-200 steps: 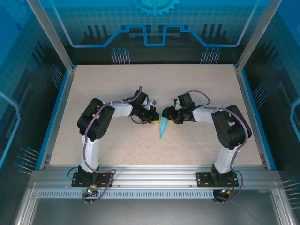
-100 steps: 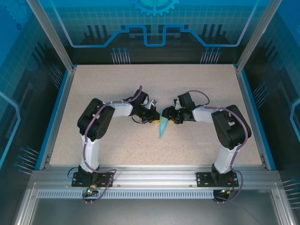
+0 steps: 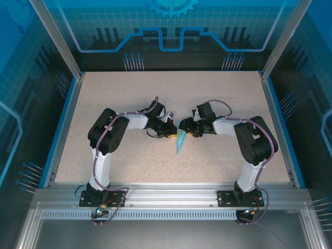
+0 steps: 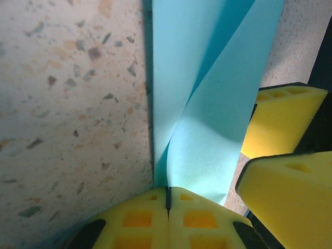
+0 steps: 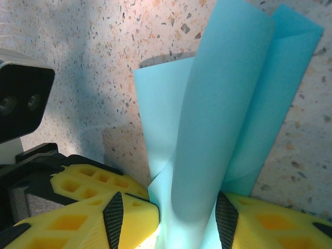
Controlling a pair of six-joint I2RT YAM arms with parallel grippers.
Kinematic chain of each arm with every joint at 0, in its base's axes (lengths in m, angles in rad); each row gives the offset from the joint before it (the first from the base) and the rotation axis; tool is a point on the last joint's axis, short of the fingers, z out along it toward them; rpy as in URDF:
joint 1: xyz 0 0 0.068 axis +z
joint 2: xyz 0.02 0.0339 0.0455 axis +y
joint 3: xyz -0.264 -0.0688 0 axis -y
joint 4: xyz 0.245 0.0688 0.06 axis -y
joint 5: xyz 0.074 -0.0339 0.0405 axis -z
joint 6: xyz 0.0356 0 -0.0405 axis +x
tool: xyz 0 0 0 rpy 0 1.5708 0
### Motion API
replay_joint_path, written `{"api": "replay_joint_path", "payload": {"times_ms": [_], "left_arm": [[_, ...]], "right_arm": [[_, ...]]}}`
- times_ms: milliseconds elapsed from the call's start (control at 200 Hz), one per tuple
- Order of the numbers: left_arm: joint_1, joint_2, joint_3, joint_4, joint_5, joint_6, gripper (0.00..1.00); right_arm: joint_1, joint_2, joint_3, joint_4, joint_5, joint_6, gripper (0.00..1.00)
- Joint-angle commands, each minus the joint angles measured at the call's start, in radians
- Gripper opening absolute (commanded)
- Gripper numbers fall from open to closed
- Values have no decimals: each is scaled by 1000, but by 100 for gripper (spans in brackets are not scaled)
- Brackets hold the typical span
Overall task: Fold a paper plane with a square sheet of paper (fold left side to right side)
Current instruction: Fold the wing for the fifth time at the center of the table.
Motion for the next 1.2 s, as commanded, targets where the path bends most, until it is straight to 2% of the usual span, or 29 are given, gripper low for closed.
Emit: {"api": "replay_joint_path", "payload": {"times_ms": [0,345,645,825,1095,1195], "left_arm": [[-10,38,24,-43,-22,31,0],[-10,50,32,-86,-51,46,0],[-11,54,39,-102,-59,49,0],[-11,54,42,-108,-60,53,0],[-11,52,45,-110,-62,54,0],[-11,53,46,-113,-62,58,0]], "right_arm": [[5,37,6,-5,-13,-13,54],[-4,-44,-4,-1,13,-20,62],[-21,-113,-23,-47,34,-38,62],[-40,-145,-7,-69,31,-59,51],[-27,-34,85,-71,-4,-52,14],[-25,-12,88,-82,11,-48,10]]}}
